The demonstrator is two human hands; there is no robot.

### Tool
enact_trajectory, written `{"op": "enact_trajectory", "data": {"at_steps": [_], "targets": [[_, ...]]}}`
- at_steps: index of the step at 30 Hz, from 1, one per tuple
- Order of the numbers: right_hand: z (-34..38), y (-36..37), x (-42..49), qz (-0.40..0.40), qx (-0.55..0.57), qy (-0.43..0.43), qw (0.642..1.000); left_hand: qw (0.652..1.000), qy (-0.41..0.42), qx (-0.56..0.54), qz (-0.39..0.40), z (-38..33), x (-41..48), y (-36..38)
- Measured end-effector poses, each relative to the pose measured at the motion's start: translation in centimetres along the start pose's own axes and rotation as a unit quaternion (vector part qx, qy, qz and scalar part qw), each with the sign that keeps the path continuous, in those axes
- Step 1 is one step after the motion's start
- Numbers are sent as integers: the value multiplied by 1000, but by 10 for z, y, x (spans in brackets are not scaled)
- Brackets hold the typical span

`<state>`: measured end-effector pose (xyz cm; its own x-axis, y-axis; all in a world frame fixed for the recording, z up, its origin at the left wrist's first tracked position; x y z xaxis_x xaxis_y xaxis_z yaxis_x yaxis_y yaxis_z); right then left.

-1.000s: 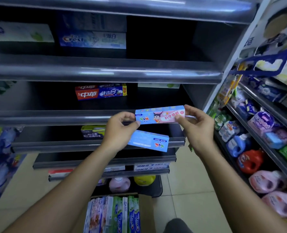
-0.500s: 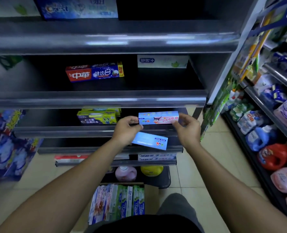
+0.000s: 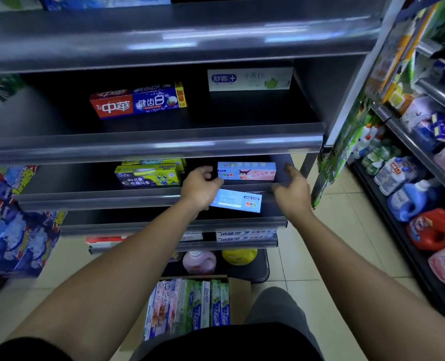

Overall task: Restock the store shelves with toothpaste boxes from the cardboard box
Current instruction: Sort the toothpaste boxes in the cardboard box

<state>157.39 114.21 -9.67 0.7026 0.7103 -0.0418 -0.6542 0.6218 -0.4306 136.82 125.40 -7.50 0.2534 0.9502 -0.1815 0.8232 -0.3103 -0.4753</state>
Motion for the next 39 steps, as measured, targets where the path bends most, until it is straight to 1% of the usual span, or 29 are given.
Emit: {"op": "enact_trajectory", "data": {"at_steps": [2, 4, 5, 6, 8, 10, 12, 14, 16, 17, 19, 21, 23, 24, 28, 31, 34, 36, 39], "targets": [[6, -6, -21, -30, 39, -34, 998, 999, -1, -22, -23, 0, -5, -7], [10, -4, -45, 3, 76, -69, 995, 998, -10, -50, -32, 0, -11, -15], [13, -1, -58, 31, 90, -71, 993, 997, -16, -61, -35, -1, -14, -18], [17, 4, -69, 61, 111, -60, 990, 996, -25, -71, -37, -2, -19, -22], [29, 16, -87, 104, 194, -11, 975, 993, -48, -99, -30, -3, -28, -26], [40, 24, -99, 94, 281, 44, 954, 989, -71, -126, 15, -2, -37, -28], [51, 25, -103, 66, 339, 80, 935, 982, -100, -138, 83, 5, -46, -31], [57, 22, -105, 58, 368, 82, 924, 968, -142, -152, 138, 17, -51, -39], [60, 19, -107, 58, 366, 49, 928, 951, -189, -159, 185, 30, -56, -46], [61, 19, -109, 63, 351, 26, 934, 937, -218, -180, 205, 36, -58, -48], [58, 18, -113, 85, 314, -14, 945, 899, -271, -262, 222, 44, -61, -49], [51, 17, -114, 101, 287, -35, 952, 867, -289, -349, 207, 48, -59, -49], [44, 14, -111, 93, 273, -42, 957, 847, -274, -418, 179, 49, -55, -48], [40, 12, -108, 86, 269, -44, 958, 846, -259, -436, 167, 48, -54, -46], [25, 3, -92, 79, 276, -49, 957, 857, -189, -467, 111, 40, -51, -30], [9, -4, -75, 100, 292, -57, 949, 857, -124, -494, 77, 38, -48, -13], [-3, -9, -62, 127, 330, -68, 933, 852, -62, -518, 48, 40, -48, -1], [-9, -9, -56, 135, 359, -58, 922, 847, -25, -530, 30, 40, -46, 6], [-17, -6, -53, 141, 358, -47, 922, 838, 12, -546, -10, 39, -46, 17]]}}
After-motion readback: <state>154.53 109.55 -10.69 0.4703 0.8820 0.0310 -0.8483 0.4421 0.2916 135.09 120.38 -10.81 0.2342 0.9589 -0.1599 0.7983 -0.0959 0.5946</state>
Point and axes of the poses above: each hand's wrist, its own x-axis towards the middle knuckle, its own y-axis out of the palm, z = x × y, the point moved 2 cm from there along x, towards the middle knuckle, and after that the axes turned 1 degree about x, right-handed, at the moved point
